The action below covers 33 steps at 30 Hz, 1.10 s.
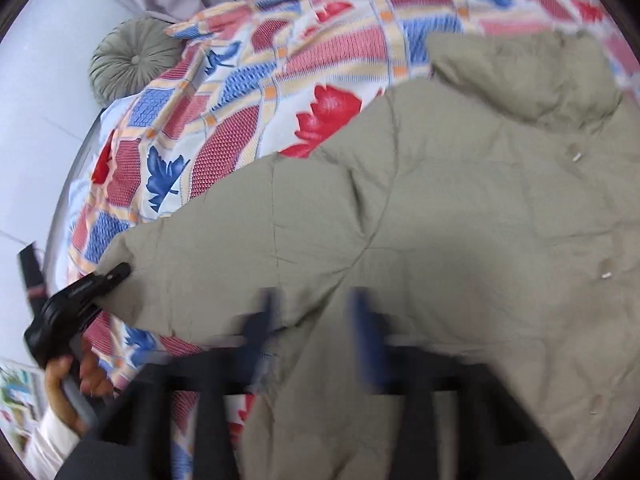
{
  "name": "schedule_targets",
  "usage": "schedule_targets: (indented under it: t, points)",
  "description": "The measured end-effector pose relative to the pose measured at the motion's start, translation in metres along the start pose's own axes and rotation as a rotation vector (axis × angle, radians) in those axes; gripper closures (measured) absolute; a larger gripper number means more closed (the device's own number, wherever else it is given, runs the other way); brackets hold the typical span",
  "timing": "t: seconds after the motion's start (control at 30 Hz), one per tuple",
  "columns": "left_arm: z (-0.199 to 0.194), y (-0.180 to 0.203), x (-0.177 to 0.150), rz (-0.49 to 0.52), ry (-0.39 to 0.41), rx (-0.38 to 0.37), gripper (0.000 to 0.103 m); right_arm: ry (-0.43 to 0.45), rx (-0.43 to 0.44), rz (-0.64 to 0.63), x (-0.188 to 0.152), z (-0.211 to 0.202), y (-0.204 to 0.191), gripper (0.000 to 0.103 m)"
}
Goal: Fold large clothes
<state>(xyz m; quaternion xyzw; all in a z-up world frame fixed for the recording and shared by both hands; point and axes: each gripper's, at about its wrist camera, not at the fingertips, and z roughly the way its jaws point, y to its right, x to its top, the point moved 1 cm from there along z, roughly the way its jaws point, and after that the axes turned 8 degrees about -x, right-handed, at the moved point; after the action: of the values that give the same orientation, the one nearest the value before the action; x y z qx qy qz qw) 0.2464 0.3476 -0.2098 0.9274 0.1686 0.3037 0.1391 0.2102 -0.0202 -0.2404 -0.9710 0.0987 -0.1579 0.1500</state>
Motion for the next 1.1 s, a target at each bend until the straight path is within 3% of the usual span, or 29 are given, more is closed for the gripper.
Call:
schedule_targets:
  t: [0.17, 0.37, 0.5, 0.63, 0.77, 0.87, 0.97, 1.1]
  points:
    - [-0.041, 0.048, 0.007, 0.148, 0.039, -0.081, 0.096, -0.061, 0.082, 0.092, 0.004, 0.046, -0.004, 0.087]
    - [-0.061, 0.135, 0.0, 0.247, 0.044, -0.242, 0.096, -0.126, 0.09, 0.087, -0.003, 0.075, -0.012, 0.088]
    - [-0.054, 0.21, -0.022, 0.317, -0.002, -0.345, 0.096, -0.151, 0.174, 0.124, 0.0, 0.055, -0.001, 0.087]
    - [-0.032, 0.288, -0.063, 0.405, -0.068, -0.423, 0.096, -0.078, 0.2, 0.196, -0.01, 0.002, 0.045, 0.087]
    - [0.012, 0.35, -0.125, 0.52, -0.166, -0.428, 0.096, -0.01, 0.102, 0.218, -0.022, -0.047, 0.103, 0.087]
    - [0.06, 0.374, -0.177, 0.6, -0.269, -0.367, 0.096, 0.013, 0.028, 0.21, -0.033, -0.07, 0.141, 0.087]
    - [0.096, 0.378, -0.222, 0.682, -0.333, -0.271, 0.096, 0.009, -0.017, 0.228, -0.043, -0.083, 0.17, 0.087]
    - [0.105, 0.375, -0.247, 0.727, -0.321, -0.201, 0.096, -0.024, -0.034, 0.272, -0.049, -0.086, 0.199, 0.087]
